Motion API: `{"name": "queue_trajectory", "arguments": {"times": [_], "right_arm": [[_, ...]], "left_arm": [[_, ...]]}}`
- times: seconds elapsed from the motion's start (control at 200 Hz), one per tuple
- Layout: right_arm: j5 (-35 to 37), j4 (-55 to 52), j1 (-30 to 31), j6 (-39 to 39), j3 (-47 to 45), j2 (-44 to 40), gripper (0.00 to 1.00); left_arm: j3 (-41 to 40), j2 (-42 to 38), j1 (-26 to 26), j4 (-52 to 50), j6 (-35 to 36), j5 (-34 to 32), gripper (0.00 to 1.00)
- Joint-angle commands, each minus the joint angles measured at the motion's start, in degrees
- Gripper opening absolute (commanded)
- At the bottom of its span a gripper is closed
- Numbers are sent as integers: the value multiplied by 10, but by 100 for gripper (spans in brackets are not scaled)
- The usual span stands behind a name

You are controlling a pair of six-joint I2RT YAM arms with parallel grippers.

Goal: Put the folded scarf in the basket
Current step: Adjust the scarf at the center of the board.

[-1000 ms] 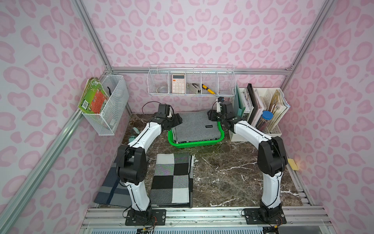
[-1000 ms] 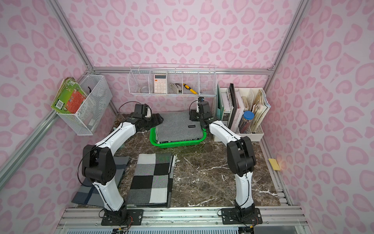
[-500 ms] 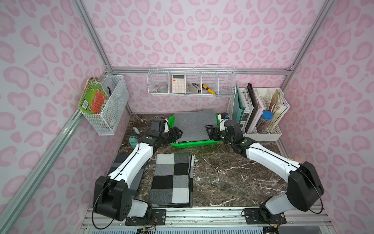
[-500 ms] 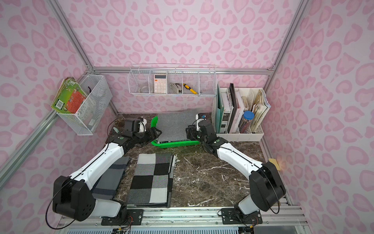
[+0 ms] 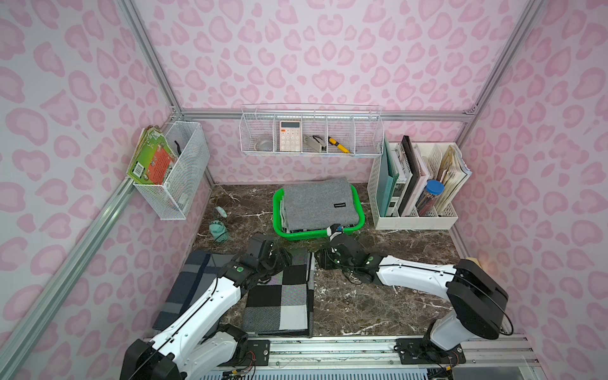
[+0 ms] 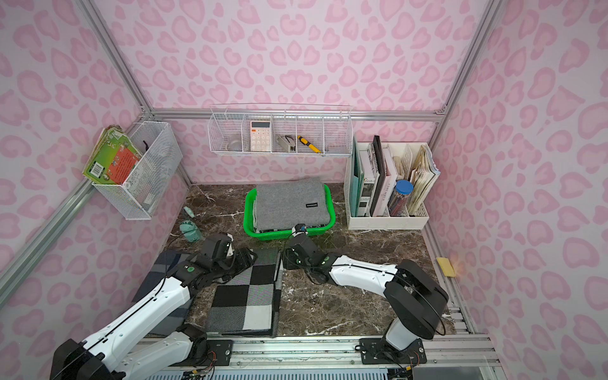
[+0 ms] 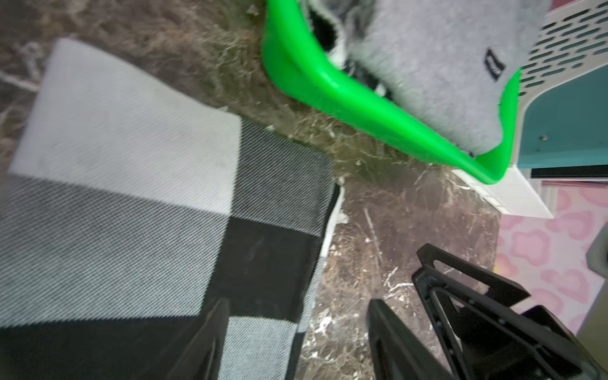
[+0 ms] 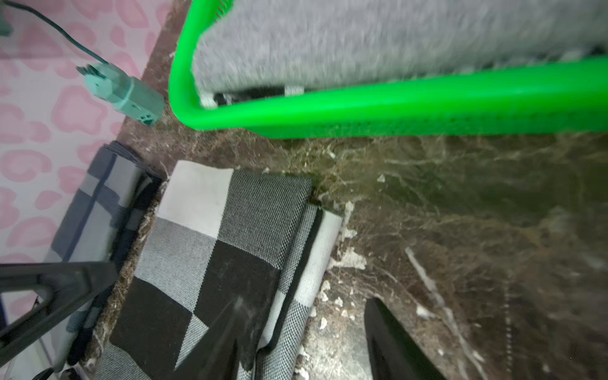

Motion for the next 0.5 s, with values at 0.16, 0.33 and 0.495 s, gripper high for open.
{"name": "queue_trajectory", "arguments": {"times": [0.16, 0.33, 0.495], "right_arm": [[7, -29, 52, 35, 87, 128, 41], [-1, -24, 58, 36, 112, 170, 40], [-7, -29, 58, 39, 124, 195, 20]], "left_arm": [[-65, -95, 0, -64, -45, -55, 72], [-58, -118, 0, -89, -46, -73, 72], [-69, -121, 0, -89, -48, -75, 72]]}}
